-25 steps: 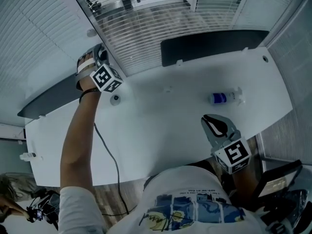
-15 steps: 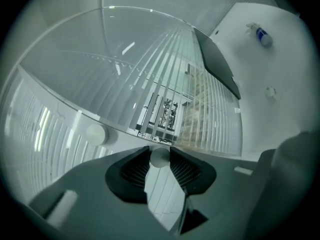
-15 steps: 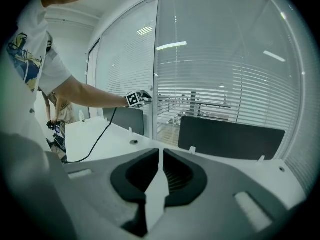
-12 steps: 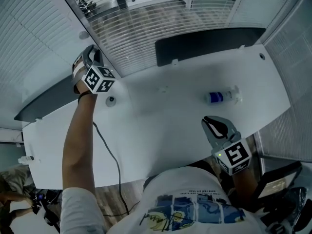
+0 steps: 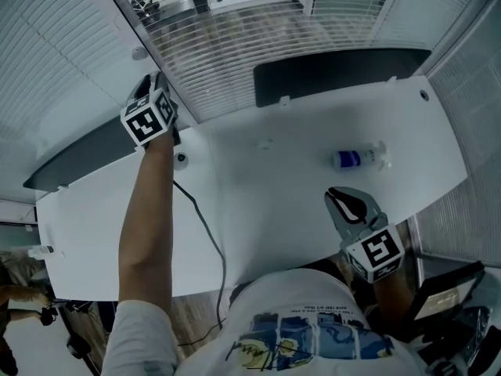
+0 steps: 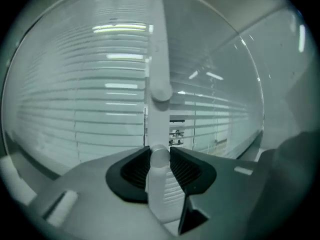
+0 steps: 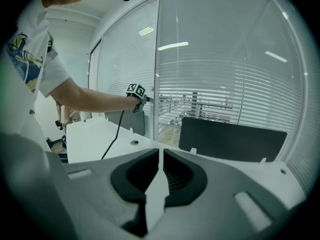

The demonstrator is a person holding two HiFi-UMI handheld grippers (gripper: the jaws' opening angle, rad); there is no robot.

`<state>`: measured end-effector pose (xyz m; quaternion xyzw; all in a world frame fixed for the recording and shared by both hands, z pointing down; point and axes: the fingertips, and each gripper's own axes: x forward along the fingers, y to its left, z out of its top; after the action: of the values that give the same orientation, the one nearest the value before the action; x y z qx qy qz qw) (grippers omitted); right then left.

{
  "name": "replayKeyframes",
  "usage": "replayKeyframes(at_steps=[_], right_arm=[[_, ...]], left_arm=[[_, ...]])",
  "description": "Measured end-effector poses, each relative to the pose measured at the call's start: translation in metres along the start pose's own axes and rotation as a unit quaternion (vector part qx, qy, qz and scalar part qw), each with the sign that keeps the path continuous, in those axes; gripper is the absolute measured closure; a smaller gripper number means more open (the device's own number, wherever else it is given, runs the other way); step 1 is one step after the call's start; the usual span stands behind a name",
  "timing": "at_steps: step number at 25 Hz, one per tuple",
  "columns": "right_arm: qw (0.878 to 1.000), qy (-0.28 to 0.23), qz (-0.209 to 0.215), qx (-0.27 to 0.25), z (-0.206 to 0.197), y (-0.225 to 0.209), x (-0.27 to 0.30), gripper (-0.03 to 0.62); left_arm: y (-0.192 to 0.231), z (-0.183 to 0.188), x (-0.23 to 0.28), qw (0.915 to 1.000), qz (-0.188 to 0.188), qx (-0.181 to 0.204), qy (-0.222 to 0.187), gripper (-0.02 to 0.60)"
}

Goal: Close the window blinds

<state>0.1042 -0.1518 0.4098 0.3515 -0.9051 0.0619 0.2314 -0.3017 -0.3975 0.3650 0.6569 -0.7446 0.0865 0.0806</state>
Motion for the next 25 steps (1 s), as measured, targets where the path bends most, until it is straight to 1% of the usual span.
replayKeyframes(at_steps=[1,2,3,5,7,9,10,11,12,18,20,21,22,23,24,25], right_arm=[[1.0,0.001,-0.001,0.001,-0.001,-0.001,0.0,0.577],[1.0,0.003,-0.001,0.002,-0.002,-0.002,-0.001,0.577],[1.0,0.003,-0.002,0.003,-0.003,-0.002,-0.001,0.577],[1.0,0.002,-0.002,0.002,-0.004,-0.002,-0.001,0.577],[1.0,-0.001,0.0,0.001,-0.003,-0.002,0.0,0.577],[1.0,-0.001,0.001,0.001,-0.001,-0.001,0.001,0.577],[1.0,-0.001,0.001,0.001,-0.001,-0.001,0.002,0.577],[1.0,-0.001,0.001,0.001,-0.001,-0.001,0.002,0.577],[1.0,-0.002,0.001,0.001,-0.001,0.0,0.002,0.577],[1.0,-0.006,0.0,-0.002,0.001,0.001,0.003,0.577],[1.0,-0.003,-0.001,0.0,0.0,0.003,0.003,0.577],[1.0,-0.003,-0.002,0.0,0.0,0.004,0.003,0.577],[1.0,-0.004,-0.002,-0.001,0.0,0.004,0.002,0.577],[1.0,-0.006,-0.002,-0.001,0.0,0.004,0.002,0.577],[1.0,-0.006,-0.003,-0.001,0.0,0.004,0.002,0.577],[1.0,-0.005,-0.004,0.001,0.0,0.004,0.001,0.577]], left_arm=[[0.001,-0.001,0.001,0.9989,-0.008,-0.045,-0.005,0.456],[0.001,-0.002,0.002,0.9956,-0.018,-0.091,-0.01,0.456],[0.002,-0.004,0.002,0.9901,-0.028,-0.137,-0.015,0.456],[0.004,-0.005,0.002,0.9731,-0.045,-0.224,-0.028,0.456],[0.007,-0.006,0.002,0.9532,-0.059,-0.294,-0.039,0.456],[0.01,-0.006,0.003,0.9352,-0.069,-0.344,-0.046,0.456],[0.01,-0.006,0.003,0.9288,-0.073,-0.36,-0.047,0.456],[0.011,-0.006,0.003,0.9254,-0.076,-0.368,-0.047,0.456],[0.011,-0.006,0.004,0.9247,-0.077,-0.37,-0.046,0.456],[0.009,-0.007,0.003,0.9346,-0.076,-0.345,-0.042,0.454],[0.009,-0.006,0.003,0.941,-0.079,-0.327,-0.037,0.45],[0.009,-0.006,0.003,0.9466,-0.08,-0.311,-0.035,0.449],[0.009,-0.005,0.003,0.9545,-0.078,-0.286,-0.032,0.448],[0.01,-0.003,0.002,0.9649,-0.071,-0.251,-0.029,0.442],[0.011,0.0,0.0,0.9766,-0.061,-0.205,-0.025,0.425],[0.011,0.003,-0.003,0.9877,-0.047,-0.148,-0.022,0.399]])
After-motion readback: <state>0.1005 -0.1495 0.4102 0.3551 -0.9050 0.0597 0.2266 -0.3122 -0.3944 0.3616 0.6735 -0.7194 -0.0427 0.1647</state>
